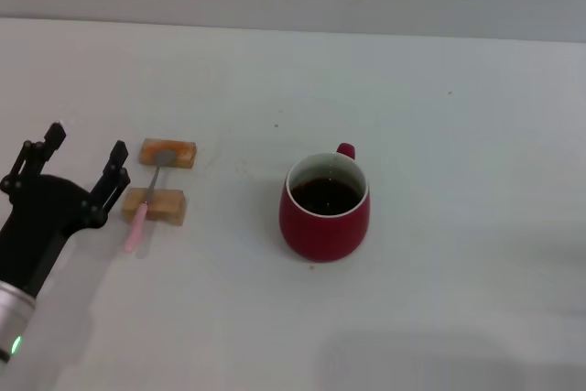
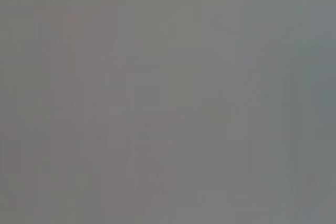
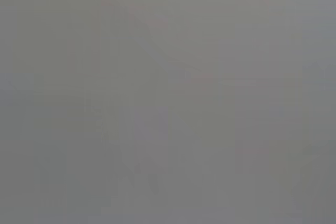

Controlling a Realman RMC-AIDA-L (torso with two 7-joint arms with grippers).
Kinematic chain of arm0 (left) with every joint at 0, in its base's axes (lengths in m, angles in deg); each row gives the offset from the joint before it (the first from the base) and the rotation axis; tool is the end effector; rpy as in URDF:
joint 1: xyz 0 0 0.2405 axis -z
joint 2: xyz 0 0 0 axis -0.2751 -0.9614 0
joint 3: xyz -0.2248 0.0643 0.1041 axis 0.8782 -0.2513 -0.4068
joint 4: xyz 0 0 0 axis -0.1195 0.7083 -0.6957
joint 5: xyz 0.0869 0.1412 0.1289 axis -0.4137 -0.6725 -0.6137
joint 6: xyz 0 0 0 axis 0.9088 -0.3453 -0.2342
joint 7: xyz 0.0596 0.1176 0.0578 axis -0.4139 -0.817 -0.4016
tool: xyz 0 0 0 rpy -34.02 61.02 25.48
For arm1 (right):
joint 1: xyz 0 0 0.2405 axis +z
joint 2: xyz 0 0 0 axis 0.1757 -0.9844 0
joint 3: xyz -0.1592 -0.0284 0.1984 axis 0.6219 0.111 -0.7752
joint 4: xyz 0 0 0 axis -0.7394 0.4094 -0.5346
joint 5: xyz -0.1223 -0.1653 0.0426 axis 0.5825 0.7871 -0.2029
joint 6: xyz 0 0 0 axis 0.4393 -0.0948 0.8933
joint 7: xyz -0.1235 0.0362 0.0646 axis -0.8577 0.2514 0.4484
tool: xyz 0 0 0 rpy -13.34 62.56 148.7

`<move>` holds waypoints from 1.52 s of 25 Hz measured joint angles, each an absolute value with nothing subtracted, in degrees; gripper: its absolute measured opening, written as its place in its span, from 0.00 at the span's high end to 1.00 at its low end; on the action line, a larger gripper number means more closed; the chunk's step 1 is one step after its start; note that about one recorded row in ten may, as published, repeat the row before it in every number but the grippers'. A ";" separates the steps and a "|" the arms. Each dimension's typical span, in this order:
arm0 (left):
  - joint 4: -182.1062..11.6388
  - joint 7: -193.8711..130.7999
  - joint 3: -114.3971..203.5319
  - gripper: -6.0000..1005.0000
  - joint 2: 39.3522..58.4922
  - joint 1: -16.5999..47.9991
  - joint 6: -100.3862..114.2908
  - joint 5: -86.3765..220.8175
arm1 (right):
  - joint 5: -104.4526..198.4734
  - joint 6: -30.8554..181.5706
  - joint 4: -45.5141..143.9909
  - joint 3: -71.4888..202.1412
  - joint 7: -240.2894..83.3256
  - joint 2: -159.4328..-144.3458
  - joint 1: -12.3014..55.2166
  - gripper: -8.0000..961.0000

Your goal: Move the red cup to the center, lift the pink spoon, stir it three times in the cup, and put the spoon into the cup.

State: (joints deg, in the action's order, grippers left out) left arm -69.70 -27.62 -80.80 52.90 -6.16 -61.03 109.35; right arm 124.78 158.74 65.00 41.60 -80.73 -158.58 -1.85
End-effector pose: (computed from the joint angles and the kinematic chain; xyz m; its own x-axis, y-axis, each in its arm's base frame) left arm -0.3281 0.2479 -0.0387 0.7403 -0.0954 0.6655 0.6162 -0.2996 -0.7284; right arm 0.3675 0.2068 0.0110 0.7256 0.2000 -0.6584 -0.6862 0.1399 -0.7138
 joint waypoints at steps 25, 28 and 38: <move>-70.29 -27.14 -89.50 0.23 53.07 -11.72 -60.28 109.35 | 124.76 157.04 63.80 41.49 -80.68 -158.44 -1.50 0.99; -70.05 -27.08 -89.92 0.23 53.09 -11.60 -58.73 109.35 | 124.76 157.04 63.71 41.60 -80.68 -158.44 -1.39 0.99; -69.69 -26.98 -90.87 0.23 53.10 -10.98 -56.00 109.35 | 124.97 157.55 63.70 41.89 -80.68 -158.44 -1.66 0.99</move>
State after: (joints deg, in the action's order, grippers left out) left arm -69.69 -26.98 -90.87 53.10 -10.98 -56.00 109.35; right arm 124.97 157.55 63.70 41.89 -80.68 -158.44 -1.66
